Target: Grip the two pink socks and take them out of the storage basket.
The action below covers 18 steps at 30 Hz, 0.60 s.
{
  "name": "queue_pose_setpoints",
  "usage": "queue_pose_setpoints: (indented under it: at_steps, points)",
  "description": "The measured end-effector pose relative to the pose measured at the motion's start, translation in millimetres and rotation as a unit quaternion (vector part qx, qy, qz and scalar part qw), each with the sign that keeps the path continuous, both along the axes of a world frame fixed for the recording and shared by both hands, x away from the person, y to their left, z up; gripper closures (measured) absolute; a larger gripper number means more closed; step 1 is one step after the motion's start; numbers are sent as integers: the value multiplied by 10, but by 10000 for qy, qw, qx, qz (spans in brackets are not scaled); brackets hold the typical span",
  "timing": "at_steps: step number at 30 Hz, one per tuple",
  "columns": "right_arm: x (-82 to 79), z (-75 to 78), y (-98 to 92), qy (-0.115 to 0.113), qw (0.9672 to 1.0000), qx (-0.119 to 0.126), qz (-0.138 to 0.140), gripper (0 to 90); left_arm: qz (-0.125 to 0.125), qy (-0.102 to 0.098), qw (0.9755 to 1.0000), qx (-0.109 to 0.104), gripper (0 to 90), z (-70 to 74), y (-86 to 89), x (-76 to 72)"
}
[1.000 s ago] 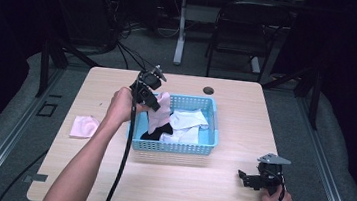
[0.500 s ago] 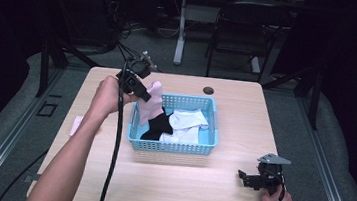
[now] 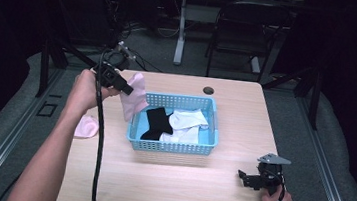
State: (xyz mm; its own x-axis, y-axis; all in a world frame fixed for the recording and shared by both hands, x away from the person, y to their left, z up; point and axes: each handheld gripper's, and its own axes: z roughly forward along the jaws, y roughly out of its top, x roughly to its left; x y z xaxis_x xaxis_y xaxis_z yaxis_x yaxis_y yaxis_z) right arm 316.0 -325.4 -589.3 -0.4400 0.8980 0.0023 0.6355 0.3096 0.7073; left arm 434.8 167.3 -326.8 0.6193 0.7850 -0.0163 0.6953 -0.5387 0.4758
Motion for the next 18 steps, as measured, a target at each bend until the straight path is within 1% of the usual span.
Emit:
queue_pose_setpoints:
  at_steps: [1, 2, 4, 5, 6, 10, 11, 12, 13, 14, 15, 16, 17, 18]
  points:
    - [0, 0, 0, 0, 10000, 0, 0, 0, 0, 0, 10000, 0, 838, 0, 0, 0]
    - [0, 0, 0, -3, 10000, 0, -4, 0, 32, 7, 10000, 0, 838, 4, 45, -8]
    - [0, -1, 1, -7, 10000, -1, -9, 0, 155, 3, 9999, -28, 838, -3, 185, -29]
    - [0, 0, 1, -6, 10000, 0, -11, 0, 155, 3, 9999, -28, 837, -3, 185, -29]
    - [0, 0, 0, 1, 10000, -1, -1, 0, 241, 9, 9997, -38, 837, -13, 277, -42]
    - [0, 0, 1, -4, 10000, -2, -8, 0, 396, 23, 9992, -42, 834, -54, 456, -62]
    - [-1, 0, 1, -3, 10000, -1, -10, 0, 396, 23, 9992, -42, 834, -54, 456, -62]
    - [0, 0, 0, -1, 10000, -1, -1, 0, 427, 43, 9991, -45, 834, -69, 502, -65]
    - [0, 0, 0, -2, 10000, -2, 0, 0, 513, 60, 9987, -19, 834, -108, 582, -75]
    - [-1, 0, 1, -3, 10000, -2, -11, 0, 513, 60, 9987, -19, 834, -108, 582, -75]
    - [0, 0, 0, -2, 10000, 0, -1, 0, 596, 90, 9982, -58, 834, -158, 665, -82]
    - [0, 0, 1, 0, 10000, 2, -2, 0, 631, 117, 9979, -45, 834, -189, 703, -85]
    - [0, 0, 1, 0, 10000, 2, -2, 0, 631, 117, 9979, -45, 834, -189, 703, -85]
    - [-1, 0, 1, -2, 10000, -2, -9, 0, 710, 155, 9973, -49, 834, -255, 778, -95]
